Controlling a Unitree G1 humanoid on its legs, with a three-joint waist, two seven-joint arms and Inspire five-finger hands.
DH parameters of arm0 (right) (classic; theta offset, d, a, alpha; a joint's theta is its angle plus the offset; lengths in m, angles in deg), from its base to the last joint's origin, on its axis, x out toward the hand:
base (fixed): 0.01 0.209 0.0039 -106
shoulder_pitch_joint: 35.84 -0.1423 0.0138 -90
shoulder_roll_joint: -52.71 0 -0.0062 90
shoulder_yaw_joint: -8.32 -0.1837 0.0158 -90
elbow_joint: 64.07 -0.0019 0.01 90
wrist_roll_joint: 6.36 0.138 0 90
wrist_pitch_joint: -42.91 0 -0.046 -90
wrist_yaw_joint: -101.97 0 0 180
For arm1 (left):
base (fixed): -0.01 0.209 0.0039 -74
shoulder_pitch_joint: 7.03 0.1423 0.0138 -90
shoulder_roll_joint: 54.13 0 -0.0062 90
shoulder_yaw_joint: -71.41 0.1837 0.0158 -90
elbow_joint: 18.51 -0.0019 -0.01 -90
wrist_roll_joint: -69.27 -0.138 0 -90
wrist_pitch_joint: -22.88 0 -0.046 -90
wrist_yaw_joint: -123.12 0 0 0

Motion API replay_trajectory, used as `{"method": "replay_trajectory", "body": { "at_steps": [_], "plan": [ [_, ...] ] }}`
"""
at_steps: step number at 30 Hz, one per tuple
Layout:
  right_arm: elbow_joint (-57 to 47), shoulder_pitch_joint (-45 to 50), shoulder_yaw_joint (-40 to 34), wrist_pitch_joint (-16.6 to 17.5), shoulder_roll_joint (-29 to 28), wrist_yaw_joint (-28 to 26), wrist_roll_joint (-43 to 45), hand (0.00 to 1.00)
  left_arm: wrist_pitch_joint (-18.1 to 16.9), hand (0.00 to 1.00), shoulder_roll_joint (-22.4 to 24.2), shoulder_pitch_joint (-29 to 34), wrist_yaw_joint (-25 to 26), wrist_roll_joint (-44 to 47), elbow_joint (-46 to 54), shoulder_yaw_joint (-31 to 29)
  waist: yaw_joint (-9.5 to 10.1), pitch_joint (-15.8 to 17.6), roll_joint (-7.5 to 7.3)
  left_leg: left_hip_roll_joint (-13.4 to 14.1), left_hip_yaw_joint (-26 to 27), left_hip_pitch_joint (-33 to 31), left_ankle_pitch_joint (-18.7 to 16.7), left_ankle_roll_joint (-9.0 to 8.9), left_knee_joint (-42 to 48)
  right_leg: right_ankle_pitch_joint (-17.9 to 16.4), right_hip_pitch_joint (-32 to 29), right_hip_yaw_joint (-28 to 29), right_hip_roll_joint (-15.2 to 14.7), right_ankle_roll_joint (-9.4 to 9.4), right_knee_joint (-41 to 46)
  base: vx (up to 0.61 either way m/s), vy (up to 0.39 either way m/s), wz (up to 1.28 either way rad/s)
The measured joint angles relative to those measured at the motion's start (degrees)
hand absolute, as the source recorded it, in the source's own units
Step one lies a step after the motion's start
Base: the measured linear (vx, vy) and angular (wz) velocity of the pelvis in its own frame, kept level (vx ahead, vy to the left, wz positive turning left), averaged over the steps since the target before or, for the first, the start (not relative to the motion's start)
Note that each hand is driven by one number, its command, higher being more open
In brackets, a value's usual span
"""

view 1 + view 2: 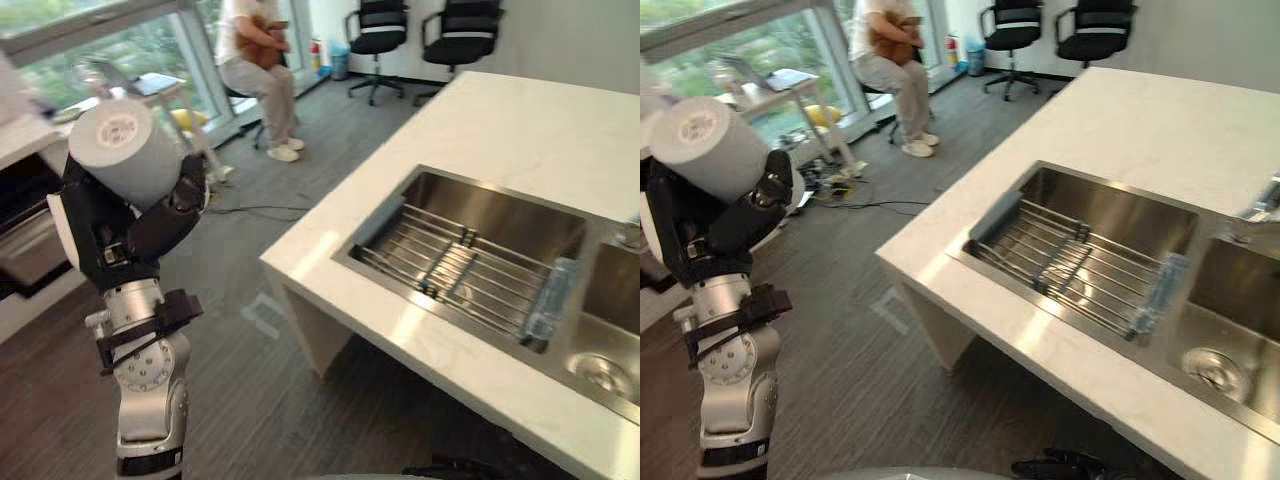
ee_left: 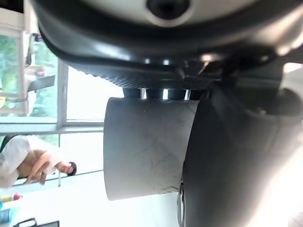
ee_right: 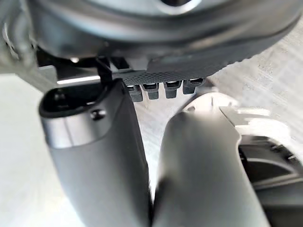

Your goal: Walk over to the sink, pick up the cup, carry it to the dishwasher, place the cup inside the dishwasher, then close the dishwasher door

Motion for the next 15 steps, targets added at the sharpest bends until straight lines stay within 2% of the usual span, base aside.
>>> {"method": "replay_trajectory", "body": {
  "at_steps": [1, 2, 3, 4, 5, 6, 7, 8, 9, 10, 11, 12, 13, 14, 15],
  "plan": [
    [1.4, -0.6, -1.1, 1.0, 0.0, 0.0, 0.1, 1.0, -0.4, 0.0, -0.1, -0.1, -0.4, 0.1, -0.5, -0.1, -0.31, -0.3, 1.04, -0.6, -0.5, 0.6, 0.0, -0.01, -5.0, -1.3, -1.5, 0.3, 2.2, 2.34, -2.6, -0.16, 0.328, 1.76],
    [4.9, -2.2, -1.6, 2.6, -2.1, 0.1, 1.0, 1.0, -1.2, 0.0, -2.9, -2.1, -0.8, 1.3, -0.1, -1.3, 0.07, -1.0, -0.81, -2.5, 0.2, 1.8, -3.3, -4.0, -8.9, 1.9, -2.8, 0.1, 8.5, 1.52, -19.2, -0.25, 0.227, 1.77],
    [6.6, -2.3, -1.1, 4.2, -3.4, -0.2, 1.1, 1.0, -3.8, 0.0, -4.7, -3.7, -1.7, 3.0, -0.2, -2.5, -1.09, 0.4, -1.34, -1.5, 1.5, 2.7, -8.5, -11.27, -9.2, 9.9, -2.3, -4.4, 10.2, -0.5, -22.9, -0.26, 0.231, 1.67],
    [8.4, -3.0, -2.3, 4.4, -3.5, -0.2, 1.5, 1.0, -4.1, 0.0, -4.9, -3.7, -1.8, 4.0, 0.0, -2.5, -0.61, 0.8, -0.65, -1.7, 1.7, 3.2, -8.8, -13.54, -12.3, 9.9, -2.5, -5.6, 10.2, -1.24, -21.6, -0.23, 0.244, 1.27],
    [9.9, -3.9, -2.9, 4.8, -3.9, -0.2, 1.4, 1.0, -3.4, 0.0, -5.0, -2.8, -1.7, 4.7, -0.3, -2.3, 0.66, 1.5, -1.88, -5.0, 1.7, 4.5, -6.9, -14.69, -17.0, 8.9, -2.7, -6.4, 7.1, -0.77, -18.8, -0.18, 0.289, 0.85],
    [9.8, -4.1, -2.3, 4.8, -3.1, -0.2, 0.8, 1.0, -2.5, 0.0, -4.8, -1.5, -1.8, 5.2, -0.3, -2.2, 0.94, 1.6, -1.97, -7.3, 0.9, 5.1, -6.5, -14.54, -19.8, 8.2, -2.0, -8.1, 4.0, 0.37, -15.9, -0.16, 0.262, 0.76],
    [9.7, -4.2, -1.9, 4.6, -2.7, -0.2, 0.5, 1.0, -2.4, 0.0, -4.8, -0.8, -1.8, 5.6, -0.3, -2.2, 1.15, 1.6, -1.93, -8.4, 0.1, 5.3, -6.2, -14.22, -20.7, 8.2, -1.7, -8.6, 2.6, 0.39, -14.5, -0.12, 0.256, 0.95],
    [8.8, -3.8, -1.9, 4.3, -2.3, 0.3, 0.5, 1.0, -2.2, 0.0, -4.8, -0.3, -1.8, 5.8, -0.3, -2.2, 1.34, 1.7, -1.8, -10.2, -2.3, 5.0, -6.7, -12.74, -21.0, 8.2, -1.2, -8.1, -0.5, 0.5, -10.8, -0.05, 0.289, 1.11],
    [6.3, -2.4, -2.3, 4.4, -2.3, 1.6, 0.5, 1.0, -2.1, 0.0, -5.0, -0.5, -1.8, 6.3, -0.3, -2.2, 1.19, 2.2, -2.27, -12.1, -5.8, 4.8, -7.4, -10.83, -20.8, 8.5, -1.5, -3.1, -4.0, 0.44, -6.1, -0.02, 0.303, 1.32],
    [4.8, -1.6, -2.8, 4.4, -2.4, 2.1, 0.8, 1.0, -2.0, 0.0, -5.0, -0.6, -2.0, 6.9, -0.4, -2.2, 0.93, 2.2, -2.5, -13.1, -8.0, 4.6, -7.5, -9.5, -20.8, 8.9, -2.0, 1.1, -5.5, 0.04, -3.7, 0.04, 0.308, 1.71],
    [2.1, 0.0, -3.7, 4.5, -2.8, 3.0, 2.0, 1.0, -2.1, 0.0, -4.7, -0.6, -2.7, 7.6, -0.6, -1.9, 0.29, 2.2, -2.42, -14.5, -12.8, 3.8, -7.9, -7.6, -20.7, 10.2, -4.8, 13.6, -6.4, -2.17, 0.8, 0.09, 0.23, 2.19],
    [0.8, 1.5, -3.7, 4.4, -4.5, 3.2, 3.4, 1.0, -2.6, 0.0, -4.7, -1.0, -3.4, 8.5, -0.8, -1.6, -0.74, 2.0, -2.48, -14.5, -18.8, 1.9, -7.9, -6.0, -20.1, 4.8, -7.0, 29.3, -1.3, 2.0, 1.4, 0.15, 0.151, 2.37],
    [0.6, 2.2, -4.0, 4.4, -5.8, 3.2, 4.7, 1.0, -3.3, 0.0, -4.6, -1.4, -3.8, 8.6, -1.3, -1.3, -1.14, 2.0, -2.48, -14.4, -21.7, 0.9, -7.8, -5.55, -20.0, 2.8, -7.6, 35.2, 2.2, 3.27, 1.0, 0.17, 0.032, 2.53],
    [0.3, 3.0, -5.1, 4.4, -8.2, 3.2, 7.4, 1.0, -4.5, 0.0, -4.4, -1.7, -4.5, 9.1, -2.7, -1.2, -1.72, 2.1, -2.6, -15.0, -26.9, -0.2, -7.4, -4.85, -20.4, 0.0, -8.6, 42.8, 8.0, 4.08, 0.0, 0.15, -0.013, 2.01],
    [-0.3, 3.4, -5.2, 4.5, -9.5, 3.2, 8.3, 1.0, -4.5, 0.0, -4.0, -1.7, -4.3, 9.1, -3.4, -1.6, -1.8, 2.1, -2.7, -15.7, -29.6, 0.0, -7.6, -4.24, -21.1, -1.0, -9.9, 46.5, 11.4, 4.3, -0.5, 0.12, -0.01, 1.88]
  ]
}}
